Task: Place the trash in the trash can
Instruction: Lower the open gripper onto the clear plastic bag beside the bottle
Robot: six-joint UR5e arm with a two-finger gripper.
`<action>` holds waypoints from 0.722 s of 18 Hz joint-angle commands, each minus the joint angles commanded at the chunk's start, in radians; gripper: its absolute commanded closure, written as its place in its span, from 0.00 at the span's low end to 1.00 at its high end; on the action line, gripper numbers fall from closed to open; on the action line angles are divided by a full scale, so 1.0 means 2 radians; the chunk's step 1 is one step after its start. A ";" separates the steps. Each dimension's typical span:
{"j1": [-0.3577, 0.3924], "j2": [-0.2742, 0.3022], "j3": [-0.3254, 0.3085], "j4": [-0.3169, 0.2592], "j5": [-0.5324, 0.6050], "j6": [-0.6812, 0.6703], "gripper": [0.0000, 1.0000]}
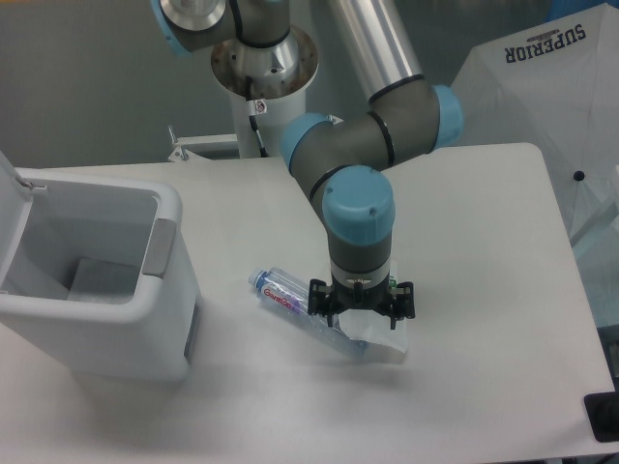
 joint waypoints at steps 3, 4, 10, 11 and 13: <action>-0.002 -0.008 0.001 0.000 0.020 -0.012 0.00; -0.002 -0.009 0.000 0.001 0.025 -0.013 0.00; -0.016 -0.021 0.001 0.000 0.032 -0.051 0.03; -0.016 -0.022 -0.001 -0.001 0.033 -0.052 0.08; -0.017 -0.027 -0.001 0.000 0.034 -0.062 0.30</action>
